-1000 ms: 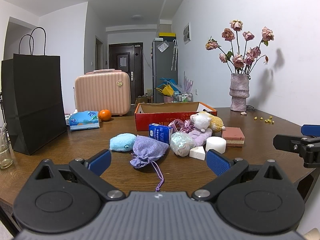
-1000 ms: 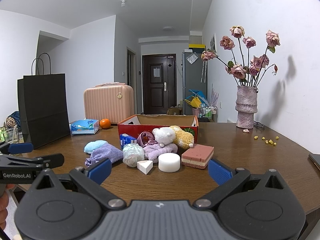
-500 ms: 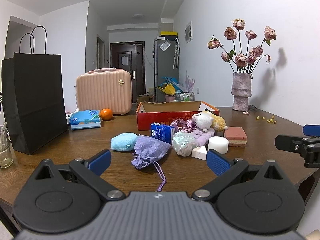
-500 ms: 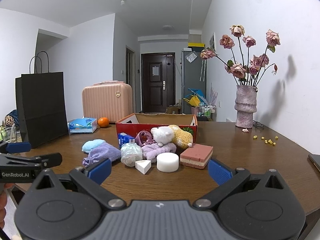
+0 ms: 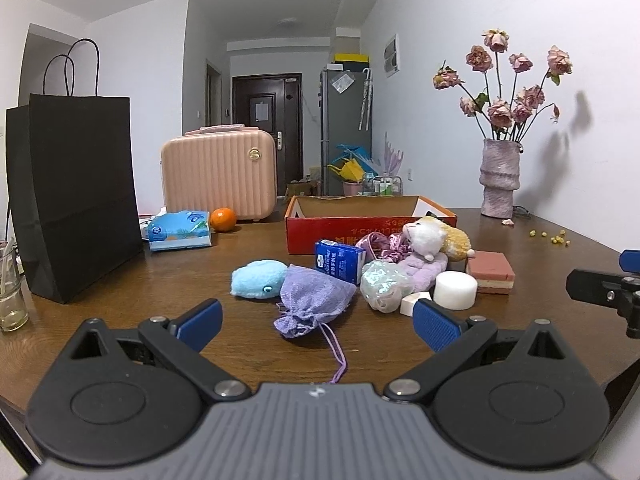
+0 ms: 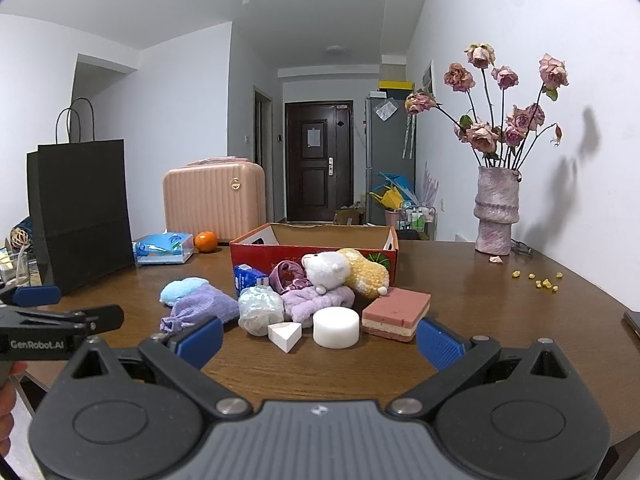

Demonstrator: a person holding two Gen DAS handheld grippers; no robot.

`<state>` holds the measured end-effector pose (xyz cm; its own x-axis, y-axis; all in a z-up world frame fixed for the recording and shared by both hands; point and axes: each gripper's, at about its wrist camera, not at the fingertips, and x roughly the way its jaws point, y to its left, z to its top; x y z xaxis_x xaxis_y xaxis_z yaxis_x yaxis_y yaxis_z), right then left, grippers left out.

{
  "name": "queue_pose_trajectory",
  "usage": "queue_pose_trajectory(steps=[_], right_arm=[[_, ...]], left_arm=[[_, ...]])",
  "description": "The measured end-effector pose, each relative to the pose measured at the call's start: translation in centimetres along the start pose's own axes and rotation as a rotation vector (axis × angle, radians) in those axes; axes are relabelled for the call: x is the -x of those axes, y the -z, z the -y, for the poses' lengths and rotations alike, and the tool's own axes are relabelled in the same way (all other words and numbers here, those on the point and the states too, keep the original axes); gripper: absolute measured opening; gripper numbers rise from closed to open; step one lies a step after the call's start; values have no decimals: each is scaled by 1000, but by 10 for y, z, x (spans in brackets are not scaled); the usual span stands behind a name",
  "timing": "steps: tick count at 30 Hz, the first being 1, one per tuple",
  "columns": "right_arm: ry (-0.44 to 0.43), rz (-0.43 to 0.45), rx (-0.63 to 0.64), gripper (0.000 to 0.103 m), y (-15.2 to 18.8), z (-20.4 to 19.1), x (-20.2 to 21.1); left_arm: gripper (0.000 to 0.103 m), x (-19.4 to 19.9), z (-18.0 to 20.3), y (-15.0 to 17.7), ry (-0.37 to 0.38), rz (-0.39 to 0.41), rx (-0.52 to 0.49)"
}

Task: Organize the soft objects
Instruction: 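Move the left tool toward the purple sachet while the right tool approaches the white round sponge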

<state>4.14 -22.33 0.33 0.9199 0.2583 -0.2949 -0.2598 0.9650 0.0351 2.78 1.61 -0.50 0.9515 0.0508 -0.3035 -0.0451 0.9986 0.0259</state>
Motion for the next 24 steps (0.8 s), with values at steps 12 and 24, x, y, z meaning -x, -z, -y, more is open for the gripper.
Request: queue_pose_trajectory(steps=[12, 24], right_arm=[[-7, -11, 1, 103, -3, 3, -29], [-12, -27, -14, 103, -6, 14, -60]], left_arm=[[103, -23, -3, -7, -33, -4, 7], [103, -55, -6, -10, -60, -24, 29]])
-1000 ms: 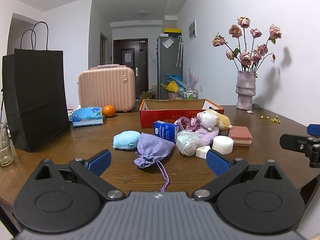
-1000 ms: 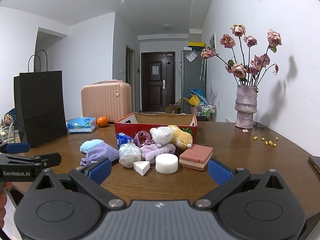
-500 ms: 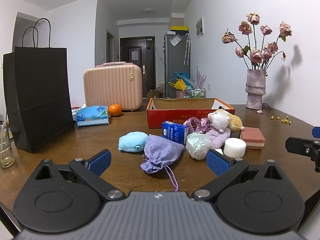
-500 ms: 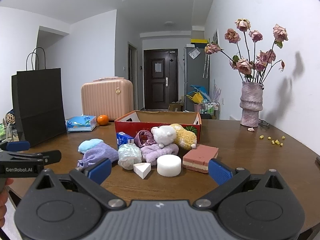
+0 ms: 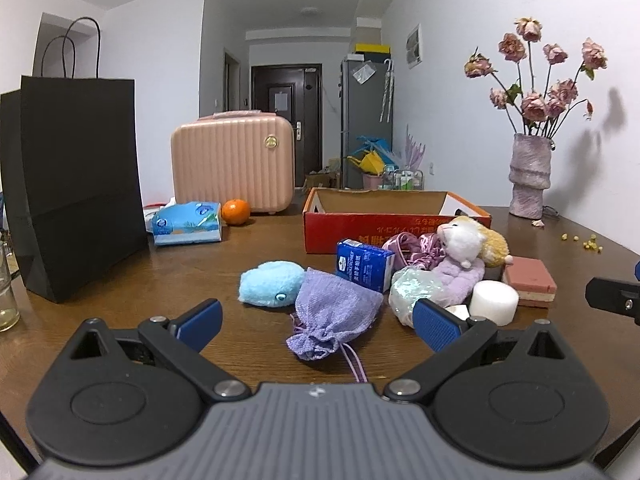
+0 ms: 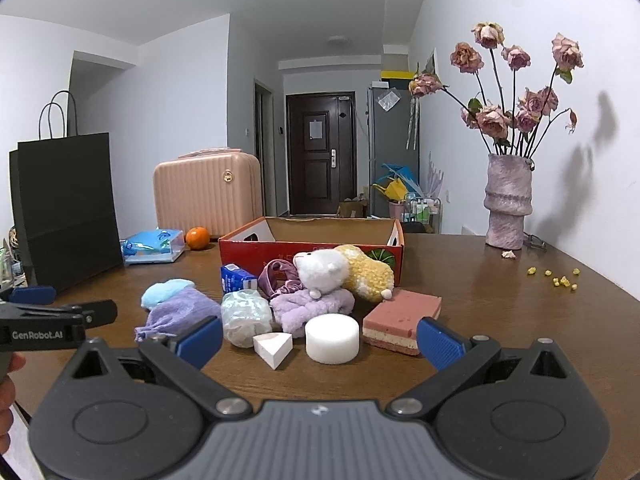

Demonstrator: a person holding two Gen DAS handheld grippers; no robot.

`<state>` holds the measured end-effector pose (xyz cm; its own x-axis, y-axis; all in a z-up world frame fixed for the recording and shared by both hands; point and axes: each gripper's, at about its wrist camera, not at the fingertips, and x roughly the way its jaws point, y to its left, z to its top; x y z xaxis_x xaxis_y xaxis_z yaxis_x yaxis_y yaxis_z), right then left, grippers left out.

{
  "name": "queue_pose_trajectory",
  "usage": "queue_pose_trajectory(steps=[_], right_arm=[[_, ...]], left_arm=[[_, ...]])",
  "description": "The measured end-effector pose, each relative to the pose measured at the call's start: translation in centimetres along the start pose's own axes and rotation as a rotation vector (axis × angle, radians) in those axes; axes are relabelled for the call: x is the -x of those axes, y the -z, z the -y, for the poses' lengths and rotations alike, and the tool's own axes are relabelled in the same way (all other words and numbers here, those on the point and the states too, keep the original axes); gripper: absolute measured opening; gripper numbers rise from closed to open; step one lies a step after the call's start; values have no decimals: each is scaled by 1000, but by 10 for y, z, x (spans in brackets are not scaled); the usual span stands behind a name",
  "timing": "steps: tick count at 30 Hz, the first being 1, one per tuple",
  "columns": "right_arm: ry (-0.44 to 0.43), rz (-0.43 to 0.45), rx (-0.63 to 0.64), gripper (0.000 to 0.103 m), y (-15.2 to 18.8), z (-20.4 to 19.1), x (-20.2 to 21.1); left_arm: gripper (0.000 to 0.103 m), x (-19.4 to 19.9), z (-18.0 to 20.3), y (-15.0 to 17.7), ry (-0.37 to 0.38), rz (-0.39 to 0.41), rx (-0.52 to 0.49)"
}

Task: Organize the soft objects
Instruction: 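Move the left tool toward the purple sachet while the right tool approaches the white round sponge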

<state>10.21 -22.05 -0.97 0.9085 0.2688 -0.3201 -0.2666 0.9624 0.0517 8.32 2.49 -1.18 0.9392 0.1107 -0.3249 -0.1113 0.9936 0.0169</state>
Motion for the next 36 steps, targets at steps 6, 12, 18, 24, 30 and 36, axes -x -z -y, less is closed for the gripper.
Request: queue_pose_trajectory(steps=[6, 12, 18, 24, 30, 36], right_arm=[[-5, -20, -13, 103, 0, 6, -22], [-4, -37, -6, 103, 0, 6, -40], [-4, -43, 9, 103, -3, 4, -53], [1, -53, 31, 103, -3, -1, -65], [11, -92, 42, 102, -1, -1, -84], [25, -139, 32, 102, 0, 6, -103]], left_arm=[[103, -19, -2, -2, -12, -24, 12], [103, -40, -2, -1, -30, -48, 15], [103, -54, 2, -2, -39, -56, 3], [103, -65, 6, -3, -39, -65, -1], [103, -77, 8, -4, -53, -80, -3], [103, -86, 7, -3, -62, -99, -1]])
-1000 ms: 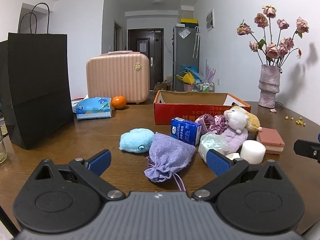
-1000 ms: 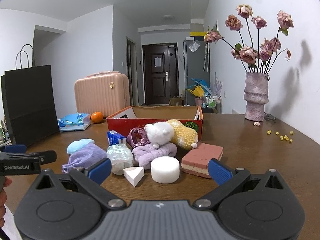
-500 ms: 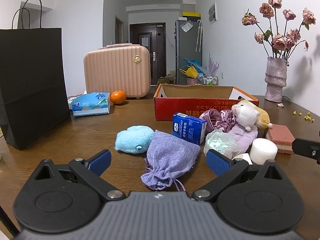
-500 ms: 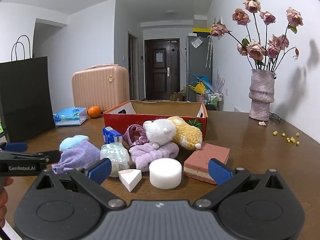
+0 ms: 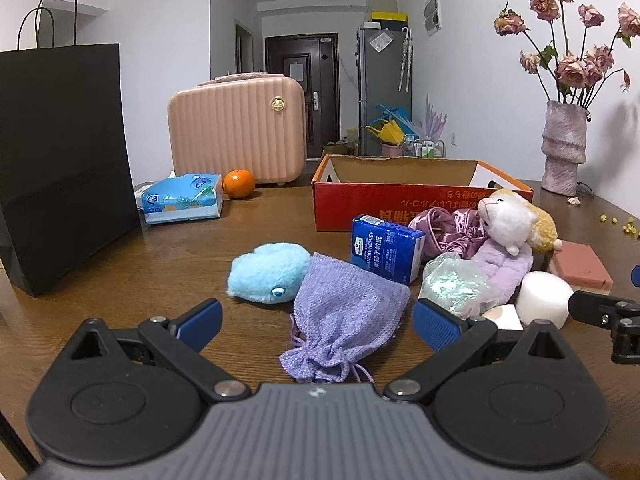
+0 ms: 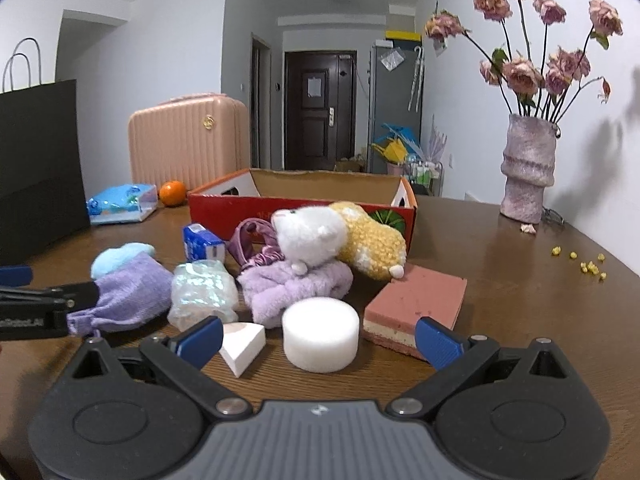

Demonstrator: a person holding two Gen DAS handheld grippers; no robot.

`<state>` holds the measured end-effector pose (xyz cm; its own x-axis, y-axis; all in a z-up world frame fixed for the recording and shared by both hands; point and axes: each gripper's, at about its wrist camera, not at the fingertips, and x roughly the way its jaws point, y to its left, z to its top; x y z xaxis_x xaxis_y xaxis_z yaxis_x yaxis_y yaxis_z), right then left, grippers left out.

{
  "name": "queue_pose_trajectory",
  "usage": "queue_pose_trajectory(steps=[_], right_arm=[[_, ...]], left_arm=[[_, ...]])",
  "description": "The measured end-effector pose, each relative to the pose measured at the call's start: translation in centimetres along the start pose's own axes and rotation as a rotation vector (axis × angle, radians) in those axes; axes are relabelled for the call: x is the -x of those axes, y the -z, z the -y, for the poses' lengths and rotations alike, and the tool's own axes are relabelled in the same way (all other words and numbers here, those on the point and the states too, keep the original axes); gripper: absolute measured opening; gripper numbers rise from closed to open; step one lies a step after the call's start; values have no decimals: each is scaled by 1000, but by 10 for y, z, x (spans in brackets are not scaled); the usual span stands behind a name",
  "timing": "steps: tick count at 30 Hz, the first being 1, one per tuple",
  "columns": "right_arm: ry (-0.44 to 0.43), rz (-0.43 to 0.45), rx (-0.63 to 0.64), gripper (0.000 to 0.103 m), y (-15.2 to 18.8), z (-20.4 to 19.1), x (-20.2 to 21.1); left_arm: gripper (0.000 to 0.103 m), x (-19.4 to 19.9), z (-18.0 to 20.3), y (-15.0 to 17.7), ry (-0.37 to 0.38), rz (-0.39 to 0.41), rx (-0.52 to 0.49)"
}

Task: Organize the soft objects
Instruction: 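Move the left tool toward the purple sachet while the right tool approaches the white round sponge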

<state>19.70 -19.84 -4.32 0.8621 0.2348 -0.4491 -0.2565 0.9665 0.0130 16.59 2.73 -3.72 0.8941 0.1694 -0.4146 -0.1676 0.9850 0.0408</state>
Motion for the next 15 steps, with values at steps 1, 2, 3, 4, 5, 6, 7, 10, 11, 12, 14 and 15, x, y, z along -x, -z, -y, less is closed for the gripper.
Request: queue_pose_trajectory(steps=[1, 2, 3, 4, 5, 6, 7, 10, 11, 12, 14, 15], right_arm=[[1, -9, -3, 102, 0, 2, -3], [2, -17, -6, 102, -1, 3, -6], [4, -24, -8, 102, -2, 4, -10], [6, -31, -8, 102, -3, 5, -13], [7, -40, -11, 101, -4, 7, -17], [7, -52, -14, 100, -5, 8, -21], [7, -64, -17, 99, -6, 9, -25], [10, -104, -19, 93, -7, 10, -39], [11, -115, -19, 93, -7, 10, -44], [11, -127, -20, 91, -8, 10, -49], [3, -144, -26, 89, -9, 10, -57], [0, -156, -31, 87, -9, 10, -62]], left_arm=[[103, -1, 0, 0, -2, -2, 0], [103, -2, 0, 0, -3, -4, -1], [103, -4, 0, 0, -5, -6, -1], [103, -5, 0, 0, -6, -8, -1], [103, -6, 0, 0, -4, -10, -1], [103, -8, 0, -1, -5, -12, -2], [103, -9, 0, -1, -7, -15, -3], [103, -12, 1, -1, -11, -21, -7], [103, -13, 1, -1, -12, -23, -6], [103, -14, 1, -1, -12, -26, -6], [103, -15, 1, -1, -12, -29, -5], [103, -16, 0, -1, -11, -31, -6]])
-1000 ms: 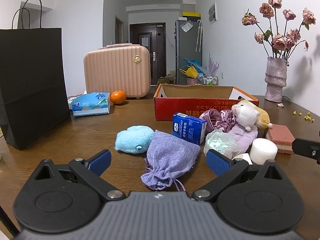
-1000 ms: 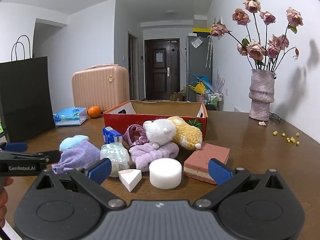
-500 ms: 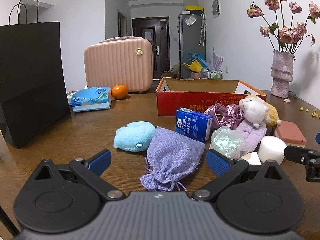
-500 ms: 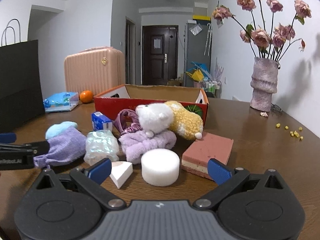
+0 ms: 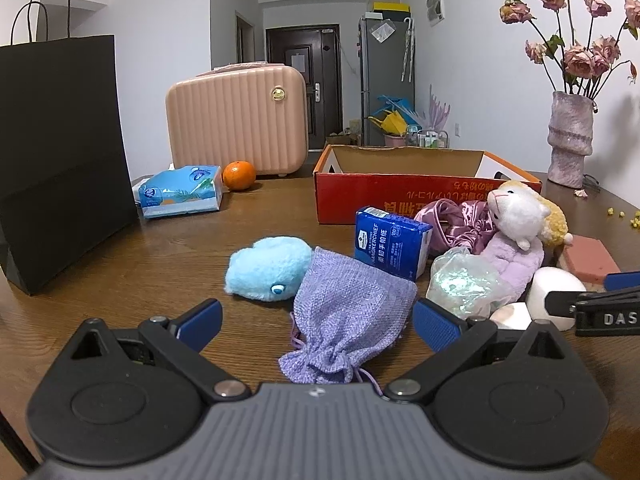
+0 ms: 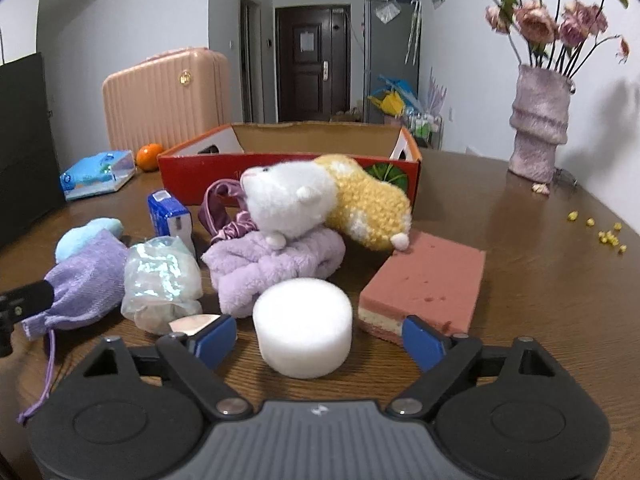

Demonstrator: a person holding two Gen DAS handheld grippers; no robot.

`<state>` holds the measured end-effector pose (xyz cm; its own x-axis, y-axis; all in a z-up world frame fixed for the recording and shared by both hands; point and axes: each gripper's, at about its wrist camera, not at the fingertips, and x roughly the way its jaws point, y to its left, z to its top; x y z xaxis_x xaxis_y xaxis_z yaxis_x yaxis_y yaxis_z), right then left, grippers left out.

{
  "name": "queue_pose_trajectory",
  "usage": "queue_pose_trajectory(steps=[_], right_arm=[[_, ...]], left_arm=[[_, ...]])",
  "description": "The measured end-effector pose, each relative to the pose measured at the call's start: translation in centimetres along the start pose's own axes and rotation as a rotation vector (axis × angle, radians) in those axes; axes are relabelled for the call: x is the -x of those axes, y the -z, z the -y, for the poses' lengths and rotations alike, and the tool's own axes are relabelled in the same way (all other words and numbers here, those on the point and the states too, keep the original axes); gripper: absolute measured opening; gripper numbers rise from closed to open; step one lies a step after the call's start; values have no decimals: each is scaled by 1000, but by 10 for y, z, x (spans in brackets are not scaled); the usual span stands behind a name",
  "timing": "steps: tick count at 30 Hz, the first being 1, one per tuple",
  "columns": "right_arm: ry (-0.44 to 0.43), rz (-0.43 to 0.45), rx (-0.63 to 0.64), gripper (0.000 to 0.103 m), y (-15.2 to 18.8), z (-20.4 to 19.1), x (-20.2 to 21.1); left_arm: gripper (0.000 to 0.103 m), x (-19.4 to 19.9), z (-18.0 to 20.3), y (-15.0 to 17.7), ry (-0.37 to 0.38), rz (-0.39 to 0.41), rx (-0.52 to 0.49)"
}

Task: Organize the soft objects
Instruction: 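Move the left tool toward the purple sachet while the right tool approaches the white round sponge, then close the left gripper on the purple sachet while the right gripper grips the white sponge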

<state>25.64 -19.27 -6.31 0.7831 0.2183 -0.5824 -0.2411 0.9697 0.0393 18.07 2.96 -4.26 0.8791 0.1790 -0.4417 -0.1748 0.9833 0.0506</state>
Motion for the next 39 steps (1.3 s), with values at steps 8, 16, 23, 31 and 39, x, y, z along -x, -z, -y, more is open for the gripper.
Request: queue_pose_trajectory(steps=[8, 16, 23, 31, 39], right_arm=[[27, -52, -1, 65, -4, -4, -20], [10, -34, -31, 54, -3, -1, -15], [-8, 16, -75, 54, -4, 8, -4], [-1, 36, -82, 54, -4, 9, -1], [-5, 46, -90, 54, -4, 12, 2]], left_arm=[[103, -6, 0, -2, 1, -12, -7], [103, -25, 5, -4, 16, -61, -32], [103, -41, 9, -6, 14, -102, -45], [103, -57, 24, -9, 5, -138, -83], [103, -75, 26, -14, -42, -177, -70]])
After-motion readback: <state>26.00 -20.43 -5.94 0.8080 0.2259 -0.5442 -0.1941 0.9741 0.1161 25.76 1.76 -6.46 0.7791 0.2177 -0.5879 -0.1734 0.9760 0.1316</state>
